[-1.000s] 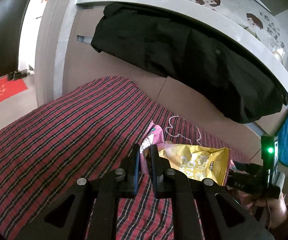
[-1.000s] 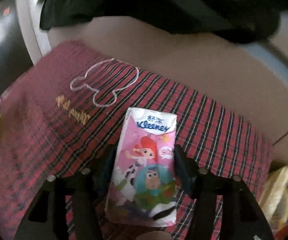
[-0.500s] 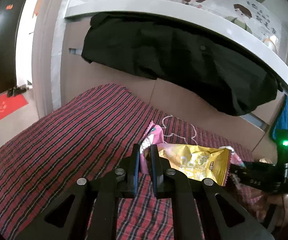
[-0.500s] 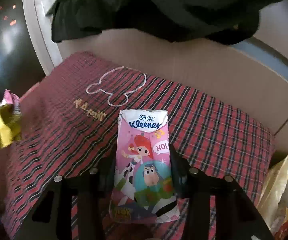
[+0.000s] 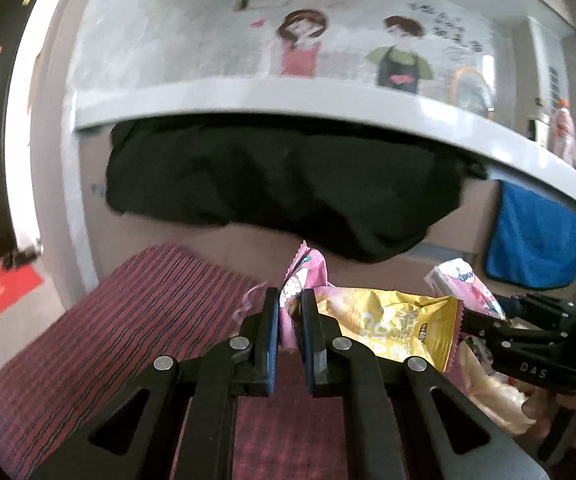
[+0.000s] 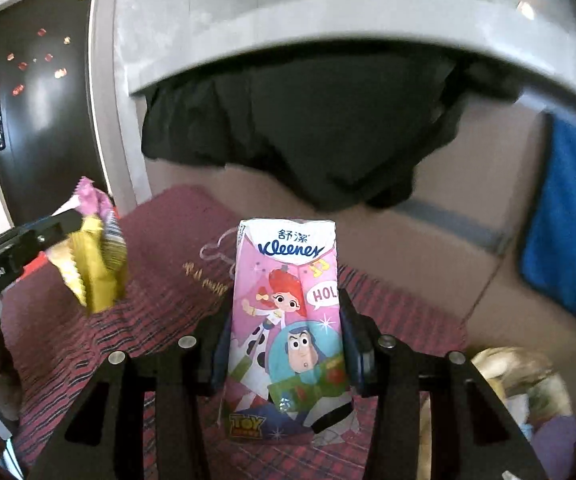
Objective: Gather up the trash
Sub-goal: 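Carry the snack bag and Kleenex pack in both tools over the wastebasket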
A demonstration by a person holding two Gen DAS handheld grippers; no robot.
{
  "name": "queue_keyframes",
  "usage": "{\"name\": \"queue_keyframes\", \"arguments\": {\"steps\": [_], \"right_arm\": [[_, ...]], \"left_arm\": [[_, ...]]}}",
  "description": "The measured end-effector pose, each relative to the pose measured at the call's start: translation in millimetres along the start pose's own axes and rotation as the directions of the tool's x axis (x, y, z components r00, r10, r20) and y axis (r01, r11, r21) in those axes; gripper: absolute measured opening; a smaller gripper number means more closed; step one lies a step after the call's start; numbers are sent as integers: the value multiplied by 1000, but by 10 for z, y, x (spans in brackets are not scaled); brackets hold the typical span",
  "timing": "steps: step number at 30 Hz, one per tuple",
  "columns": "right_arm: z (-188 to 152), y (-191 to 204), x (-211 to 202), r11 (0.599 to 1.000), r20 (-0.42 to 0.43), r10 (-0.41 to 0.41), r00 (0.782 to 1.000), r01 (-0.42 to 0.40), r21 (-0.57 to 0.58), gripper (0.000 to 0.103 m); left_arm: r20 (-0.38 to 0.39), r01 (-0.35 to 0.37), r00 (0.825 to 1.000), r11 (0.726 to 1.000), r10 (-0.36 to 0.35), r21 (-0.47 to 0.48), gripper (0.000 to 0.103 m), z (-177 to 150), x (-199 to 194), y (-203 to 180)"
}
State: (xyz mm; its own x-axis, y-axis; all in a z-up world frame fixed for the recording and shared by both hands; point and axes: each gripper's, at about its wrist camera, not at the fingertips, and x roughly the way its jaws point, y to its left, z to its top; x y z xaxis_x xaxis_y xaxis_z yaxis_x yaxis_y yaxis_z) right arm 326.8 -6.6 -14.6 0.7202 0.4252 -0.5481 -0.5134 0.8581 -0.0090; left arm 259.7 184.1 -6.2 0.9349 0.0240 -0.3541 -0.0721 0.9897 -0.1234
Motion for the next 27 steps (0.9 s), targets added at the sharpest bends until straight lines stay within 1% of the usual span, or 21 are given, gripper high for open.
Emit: {"name": "queue_keyframes", "arguments": {"steps": [5, 9, 14, 17, 21, 27], "right_arm": [[45, -253, -475, 999, 76, -39, 996, 38, 11, 43], [37, -499, -841, 996, 132, -85, 988, 82, 30, 43], [-26, -789, -1190, 989, 180, -144, 973, 138, 47, 43], [-77, -944, -1303, 985, 190, -172, 966, 163, 64, 43], [-190, -1223, -1472, 976, 192, -209, 959, 194, 94, 43], [-344, -1556, -1591, 964, 181, -248, 952, 224, 141, 43]], "left_arm": [[55, 33, 998, 998, -36, 55, 11, 131, -156, -454], [94, 63, 993, 994, -72, 90, 11, 189, -240, -834], [109, 104, 987, 986, -118, 131, 11, 203, -286, -1270], [114, 120, 984, 981, -138, 153, 11, 199, -286, -1513], [102, 140, 982, 972, -161, 187, 11, 163, -266, -1807], [76, 168, 979, 960, -189, 223, 11, 63, -216, -2127]]}}
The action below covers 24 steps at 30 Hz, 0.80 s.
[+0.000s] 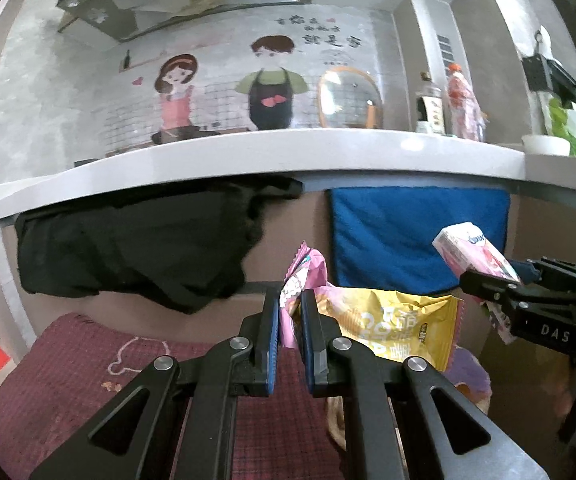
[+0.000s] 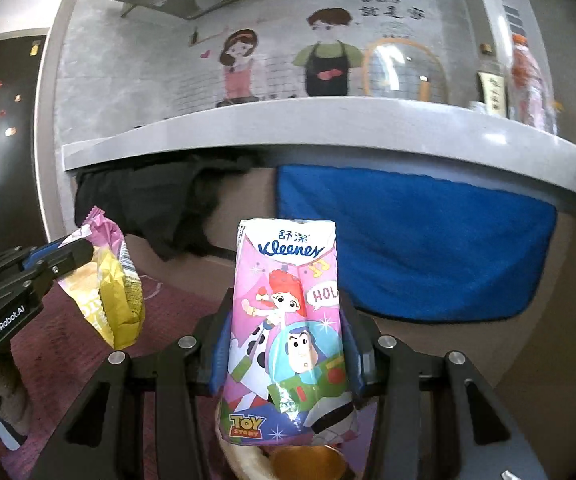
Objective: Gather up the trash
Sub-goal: 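Carry the snack bag and Kleenex pack in both tools over the wastebasket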
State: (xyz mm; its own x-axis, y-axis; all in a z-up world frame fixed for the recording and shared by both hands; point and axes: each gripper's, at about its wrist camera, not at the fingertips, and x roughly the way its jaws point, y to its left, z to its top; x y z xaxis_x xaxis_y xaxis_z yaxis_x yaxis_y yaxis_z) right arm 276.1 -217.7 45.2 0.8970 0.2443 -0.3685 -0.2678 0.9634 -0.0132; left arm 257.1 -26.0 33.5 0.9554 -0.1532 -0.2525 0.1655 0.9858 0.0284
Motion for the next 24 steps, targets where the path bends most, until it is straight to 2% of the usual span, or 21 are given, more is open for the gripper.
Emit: {"name": "queue_keyframes", "arguments": {"steps": [9, 24], "right_arm": [[-174, -356, -26, 998, -15, -26, 1000, 27, 55, 43], [-409, -613, 69, 993, -46, -38, 998, 43, 106, 43]], "left_arm": [[-50, 56, 997, 998, -55, 18, 11, -83, 227, -337], [-138, 123, 982, 992, -125, -24, 11, -319, 536, -525]]}}
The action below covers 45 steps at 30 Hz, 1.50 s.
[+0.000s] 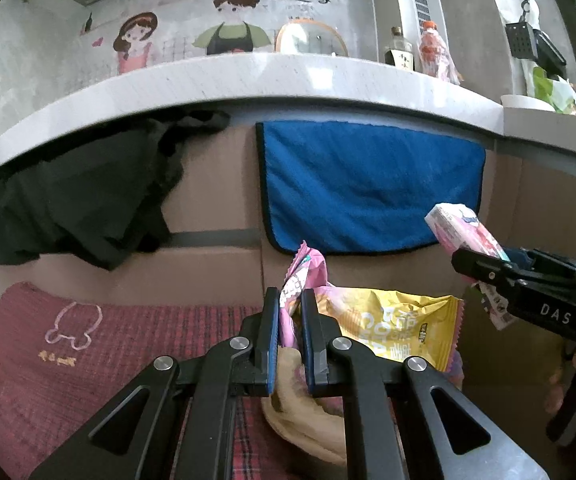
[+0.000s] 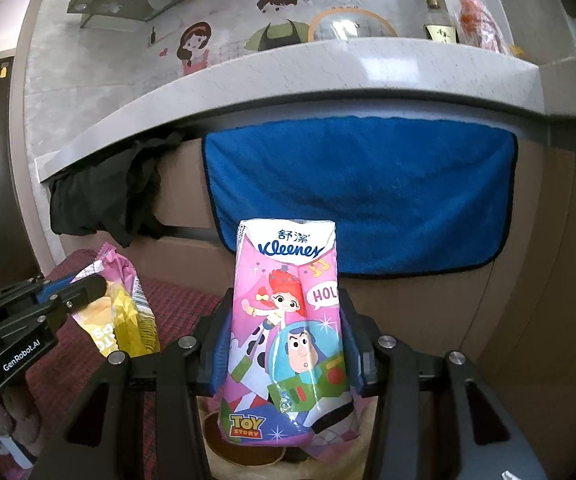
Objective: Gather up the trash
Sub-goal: 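Carry the snack bag and Kleenex pack in both tools over the wastebasket, then open both tools to drop the snack bag and Kleenex pack into the wastebasket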
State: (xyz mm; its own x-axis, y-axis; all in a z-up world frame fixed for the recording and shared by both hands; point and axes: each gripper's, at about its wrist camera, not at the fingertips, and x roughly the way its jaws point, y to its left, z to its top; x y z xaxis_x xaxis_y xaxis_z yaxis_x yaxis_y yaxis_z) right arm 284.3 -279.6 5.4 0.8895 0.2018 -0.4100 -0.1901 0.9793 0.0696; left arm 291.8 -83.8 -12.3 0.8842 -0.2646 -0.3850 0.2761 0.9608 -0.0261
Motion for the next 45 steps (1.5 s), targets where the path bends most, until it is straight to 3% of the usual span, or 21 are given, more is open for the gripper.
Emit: {"name": "queue_keyframes", "arguments": {"steps": [9, 15, 20, 33, 36, 40, 45], "right_arm": [[-285, -190, 312, 997, -75, 12, 997, -7, 70, 43], [-591, -394, 681, 988, -170, 38, 985, -12, 153, 43], [-705, -444, 856, 984, -201, 59, 978, -22, 177, 43], [-845, -564, 1175, 975, -301, 86, 950, -19, 220, 43], [-836, -521, 1155, 982, -311, 65, 948, -6, 187, 46], [-798, -439, 1120, 989, -305, 37, 952, 9, 147, 49], [-702, -382, 960, 992, -256, 16, 967, 16, 123, 50]], "left_arm": [[-111, 58, 992, 998, -62, -35, 11, -269, 491, -67], [-214, 100, 970, 991, -116, -84, 10, -429, 924, -43], [-270, 121, 952, 988, -143, -99, 11, -528, 1138, -43], [-322, 164, 923, 972, -211, -167, 11, -599, 1378, 28], [-316, 185, 918, 963, -241, -198, 17, -597, 1428, 65], [-296, 215, 913, 947, -282, -237, 39, -544, 1349, 127], [-264, 224, 921, 945, -285, -239, 41, -443, 1219, 157]]}}
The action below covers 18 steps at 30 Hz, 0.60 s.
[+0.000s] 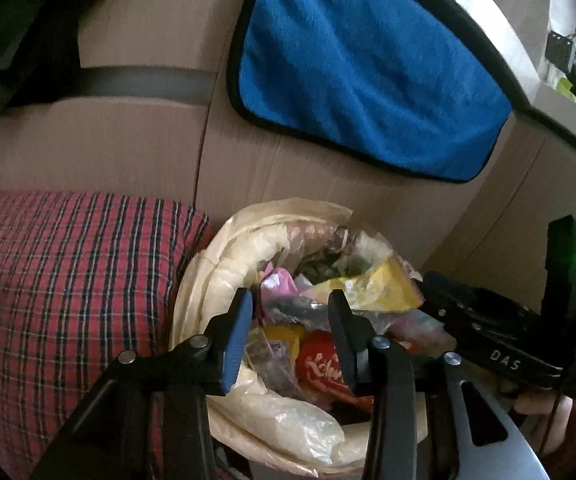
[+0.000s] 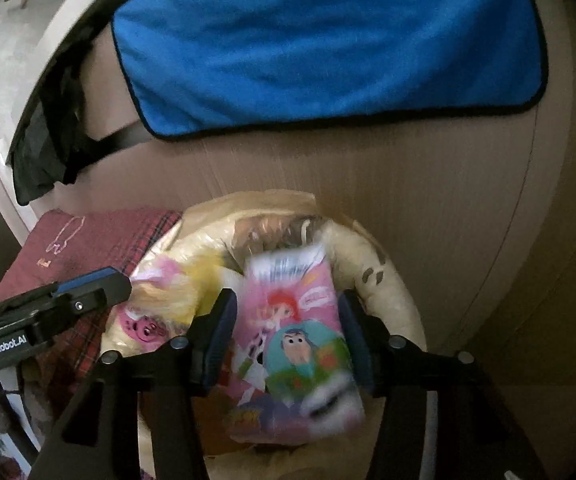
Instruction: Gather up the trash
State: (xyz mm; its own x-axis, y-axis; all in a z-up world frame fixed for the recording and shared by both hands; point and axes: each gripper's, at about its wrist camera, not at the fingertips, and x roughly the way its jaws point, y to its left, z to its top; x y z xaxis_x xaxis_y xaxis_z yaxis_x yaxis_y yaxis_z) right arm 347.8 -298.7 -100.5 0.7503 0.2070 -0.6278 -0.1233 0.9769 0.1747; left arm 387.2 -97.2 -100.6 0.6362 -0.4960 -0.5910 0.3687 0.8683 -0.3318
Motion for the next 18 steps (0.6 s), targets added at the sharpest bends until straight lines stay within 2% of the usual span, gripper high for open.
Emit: {"name": "queue_keyframes", "arguments": {"steps": [5, 9, 12, 18], "right_arm": [[76, 53, -204, 1000, 52, -7, 999, 7, -2, 51], [74, 111, -384, 1000, 71, -4, 997, 3, 8, 51], [24, 165, -550, 1000, 82, -1, 997, -1, 17, 51], [-193, 431, -1009, 999, 100, 31, 994, -33, 21, 51]], "left_arm": [[21, -13, 1000, 1000, 13, -9, 41, 4, -179, -17], [55, -60, 997, 998, 59, 23, 42, -50, -413, -117], [78, -110, 991, 993, 107, 32, 50, -148, -672, -187], [108, -125, 986, 992, 125, -8, 50, -432, -1303, -227]]}}
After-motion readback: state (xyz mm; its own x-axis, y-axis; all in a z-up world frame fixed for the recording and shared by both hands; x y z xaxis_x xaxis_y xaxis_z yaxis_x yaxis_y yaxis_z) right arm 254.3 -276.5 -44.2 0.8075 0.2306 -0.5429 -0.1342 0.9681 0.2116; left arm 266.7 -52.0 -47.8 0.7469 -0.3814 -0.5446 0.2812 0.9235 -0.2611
